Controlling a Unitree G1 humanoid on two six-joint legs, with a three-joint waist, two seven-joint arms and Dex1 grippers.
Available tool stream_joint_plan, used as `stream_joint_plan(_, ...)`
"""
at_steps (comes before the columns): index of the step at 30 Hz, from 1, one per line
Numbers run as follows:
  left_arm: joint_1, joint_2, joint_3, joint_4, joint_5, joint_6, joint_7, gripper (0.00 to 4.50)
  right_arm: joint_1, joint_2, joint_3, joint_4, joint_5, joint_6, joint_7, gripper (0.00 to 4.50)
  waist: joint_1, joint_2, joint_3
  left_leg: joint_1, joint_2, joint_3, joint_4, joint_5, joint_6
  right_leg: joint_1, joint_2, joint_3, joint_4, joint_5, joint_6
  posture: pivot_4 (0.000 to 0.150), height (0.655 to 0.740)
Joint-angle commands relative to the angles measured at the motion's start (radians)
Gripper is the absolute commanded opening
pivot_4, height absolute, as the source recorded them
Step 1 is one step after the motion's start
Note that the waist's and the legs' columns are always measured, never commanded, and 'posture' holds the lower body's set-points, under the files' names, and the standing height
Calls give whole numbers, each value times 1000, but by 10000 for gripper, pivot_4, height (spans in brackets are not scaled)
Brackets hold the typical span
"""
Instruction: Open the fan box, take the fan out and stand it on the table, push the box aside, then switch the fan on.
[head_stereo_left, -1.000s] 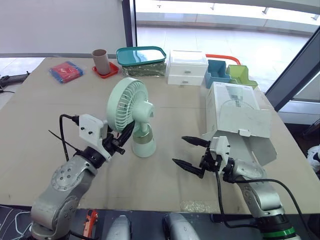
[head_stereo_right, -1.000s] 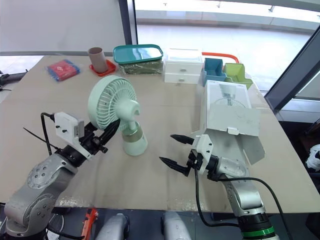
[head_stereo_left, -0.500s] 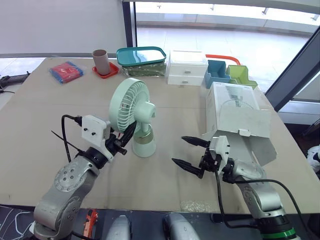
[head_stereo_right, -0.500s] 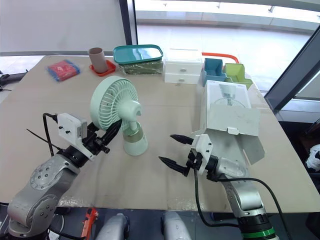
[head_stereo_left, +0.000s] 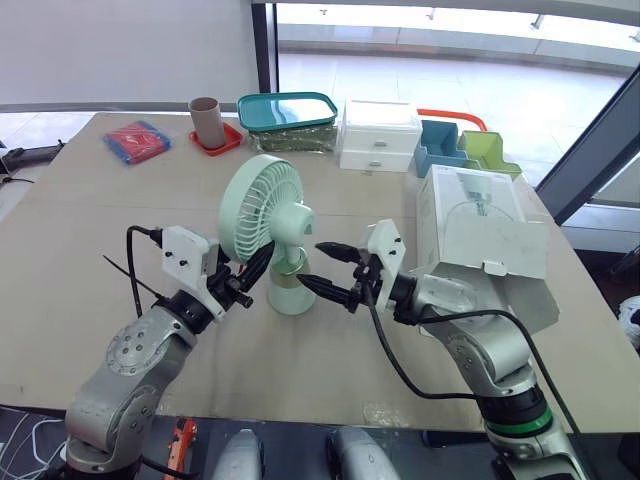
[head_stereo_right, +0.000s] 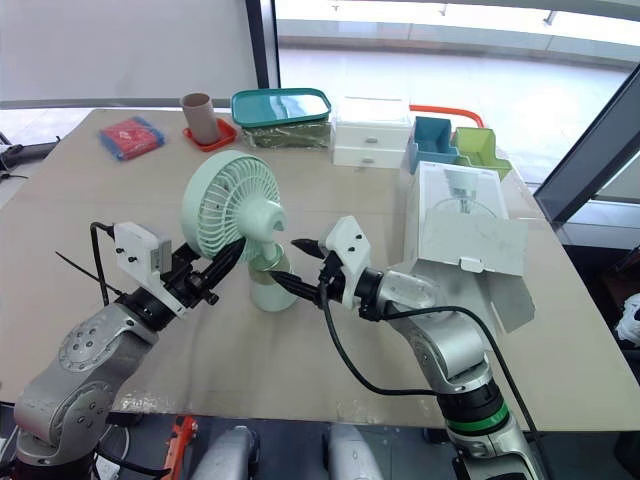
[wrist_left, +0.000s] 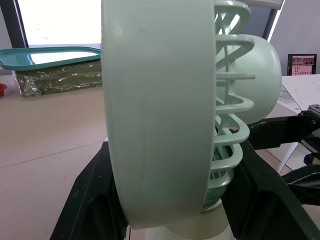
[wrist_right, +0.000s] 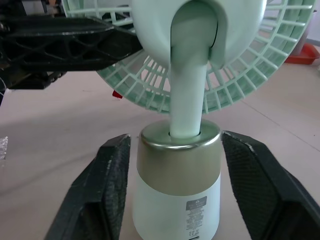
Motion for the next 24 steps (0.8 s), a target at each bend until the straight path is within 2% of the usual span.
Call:
stream_joint_plan(1,-28,2,1,-14,-31,1,-14,18772,-34,8,13,-38,-27,4,-24,31170,-1,0,0,0,0,0,0,0,0,0,0,0,0,0,0,1500,7400)
stream_joint_plan(11,-27,10,9,5,-39,1,-43,18772,-104,110,37,19,-68,18,-87,31170,-2,0,0,0,0,0,0,0,0,0,0,0,0,0,0,1500,7400)
stream_joint_plan(19,7,9,5,8,-29,-24,-58,18772,-125,136,49,63,-97,11,-78,31170,-2,0,0,0,0,0,0,0,0,0,0,0,0,0,0,1500,7400)
stream_joint_plan(20,11,10,6,8,-26,-27,-60,18772,-125,136,50,64,-99,12,-77,25987,-3,0,0,0,0,0,0,0,0,0,0,0,0,0,0,1500,7400)
stream_joint_plan(21,13,11,6,10,-25,-30,-61,18772,-125,137,50,65,-101,15,-77,24330,-3,0,0,0,1,0,0,0,0,0,0,0,0,0,0,1500,7400)
stream_joint_plan(22,16,11,7,13,-23,-35,-63,18772,-125,137,50,64,-102,18,-75,19875,-3,0,0,0,1,0,0,0,0,0,1,0,0,0,0,1500,7400)
stream_joint_plan(24,17,12,8,19,-21,-42,-65,18772,-123,135,51,64,-106,21,-74,19875,-3,0,0,0,1,0,0,0,0,0,1,0,0,0,0,1500,7400)
